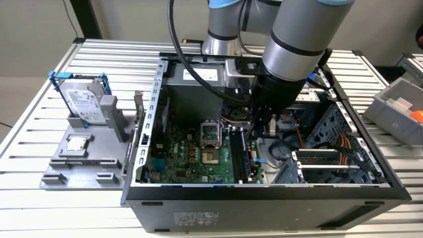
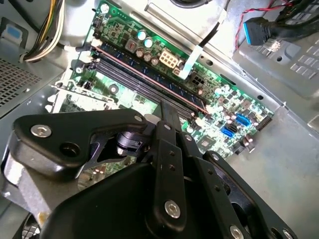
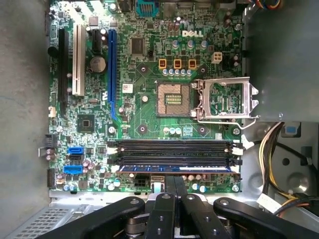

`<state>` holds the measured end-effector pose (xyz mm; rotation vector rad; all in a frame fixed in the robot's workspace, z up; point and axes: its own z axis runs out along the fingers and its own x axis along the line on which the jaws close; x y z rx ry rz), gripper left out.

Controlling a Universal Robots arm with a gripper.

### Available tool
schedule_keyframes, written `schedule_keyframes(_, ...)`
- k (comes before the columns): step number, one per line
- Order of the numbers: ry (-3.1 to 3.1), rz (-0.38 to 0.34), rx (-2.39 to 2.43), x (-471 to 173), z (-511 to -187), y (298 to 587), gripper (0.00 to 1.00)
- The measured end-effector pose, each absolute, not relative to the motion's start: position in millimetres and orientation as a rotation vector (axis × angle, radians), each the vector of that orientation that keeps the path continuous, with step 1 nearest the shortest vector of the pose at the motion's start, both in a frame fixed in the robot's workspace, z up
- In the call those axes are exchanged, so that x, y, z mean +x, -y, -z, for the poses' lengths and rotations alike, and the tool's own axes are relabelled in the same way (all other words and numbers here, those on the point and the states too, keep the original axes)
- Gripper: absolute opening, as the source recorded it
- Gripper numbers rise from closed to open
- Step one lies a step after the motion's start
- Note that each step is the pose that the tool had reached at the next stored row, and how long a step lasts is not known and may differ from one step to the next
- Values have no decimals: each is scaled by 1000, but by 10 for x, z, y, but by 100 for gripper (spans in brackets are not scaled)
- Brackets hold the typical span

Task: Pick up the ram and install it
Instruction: 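Press down the ram until it locks into place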

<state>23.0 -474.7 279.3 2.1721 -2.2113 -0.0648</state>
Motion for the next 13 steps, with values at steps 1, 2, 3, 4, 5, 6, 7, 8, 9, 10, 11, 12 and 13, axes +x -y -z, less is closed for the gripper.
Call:
schedule_keyframes(1, 2211, 65, 2172, 230, -2821, 4748, 0)
schedule_keyframes(2, 2211, 65, 2172, 230, -2843, 4748, 0)
schedule_keyframes(3, 2211, 65, 2172, 230, -2856, 4748, 0)
schedule_keyframes(4, 2211, 65, 2172, 230, -2859, 4747, 0)
schedule_keyframes(5, 2211, 65, 2172, 230, -2859, 4747, 0)
schedule_keyframes(6, 2211, 65, 2172, 230, -2859, 4747, 0)
schedule_keyframes(7, 2211, 65, 2172, 230, -2860, 4747, 0)
schedule_keyframes(8, 2211, 65, 2172, 230, -2862, 4748, 0)
schedule_keyframes(9, 2211, 65, 2172, 230, -2863, 4747, 0)
schedule_keyframes(10, 2211, 65, 2172, 230, -2863, 4747, 0)
schedule_keyframes(11, 2211, 65, 2172, 230, -2864, 4747, 0)
schedule_keyframes(12, 2211, 65, 2172, 230, -2864, 4748, 0)
schedule_keyframes(13, 2211, 65, 2172, 231, -2865, 4747, 0)
